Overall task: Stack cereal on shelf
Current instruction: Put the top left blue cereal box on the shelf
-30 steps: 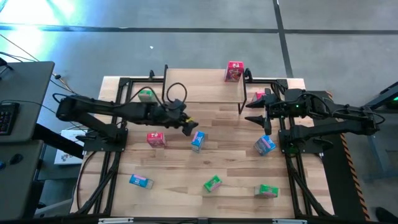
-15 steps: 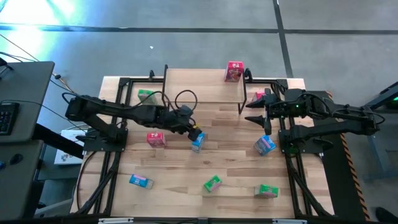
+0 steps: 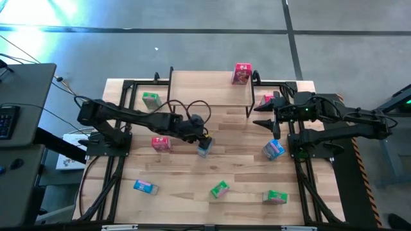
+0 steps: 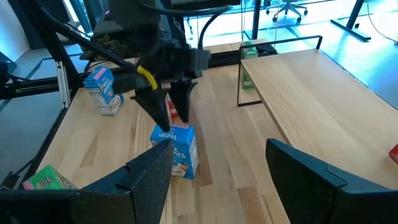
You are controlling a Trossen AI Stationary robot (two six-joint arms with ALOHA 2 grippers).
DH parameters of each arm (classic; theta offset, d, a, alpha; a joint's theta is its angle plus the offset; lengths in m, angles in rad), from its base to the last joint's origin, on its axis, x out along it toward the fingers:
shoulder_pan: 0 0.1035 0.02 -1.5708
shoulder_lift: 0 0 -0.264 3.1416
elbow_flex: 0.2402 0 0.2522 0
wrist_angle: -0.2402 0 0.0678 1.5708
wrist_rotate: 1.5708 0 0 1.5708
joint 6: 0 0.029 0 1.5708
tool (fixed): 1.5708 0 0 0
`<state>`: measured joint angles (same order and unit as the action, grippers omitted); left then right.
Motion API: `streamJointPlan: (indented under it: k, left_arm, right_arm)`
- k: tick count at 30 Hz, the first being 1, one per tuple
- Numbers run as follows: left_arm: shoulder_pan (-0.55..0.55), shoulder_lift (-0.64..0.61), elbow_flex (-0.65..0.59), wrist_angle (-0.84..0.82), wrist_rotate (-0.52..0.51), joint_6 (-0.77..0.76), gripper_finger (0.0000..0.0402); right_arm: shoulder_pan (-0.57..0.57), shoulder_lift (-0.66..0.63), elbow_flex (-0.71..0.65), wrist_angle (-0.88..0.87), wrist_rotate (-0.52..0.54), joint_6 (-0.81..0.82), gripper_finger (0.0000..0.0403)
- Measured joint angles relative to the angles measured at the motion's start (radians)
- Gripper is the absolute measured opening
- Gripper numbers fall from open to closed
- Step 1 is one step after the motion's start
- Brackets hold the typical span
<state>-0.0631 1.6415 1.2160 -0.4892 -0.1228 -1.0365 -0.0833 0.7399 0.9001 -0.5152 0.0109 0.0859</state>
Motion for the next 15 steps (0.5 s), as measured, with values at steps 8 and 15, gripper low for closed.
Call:
streamJointPlan:
  k: [8,15]
  left_arm:
    - [-0.010,0.038,0.002,0.032,0.010,-0.001,0.0271]
    - [-0.010,0.092,-0.001,0.025,0.027,-0.001,0.0271]
  right_arm:
    - [0.000,0.000,0.000,-0.003,0.000,0.000,0.0250]
    - [0.000,0.000,0.000,-0.004,0.000,0.000,0.0250]
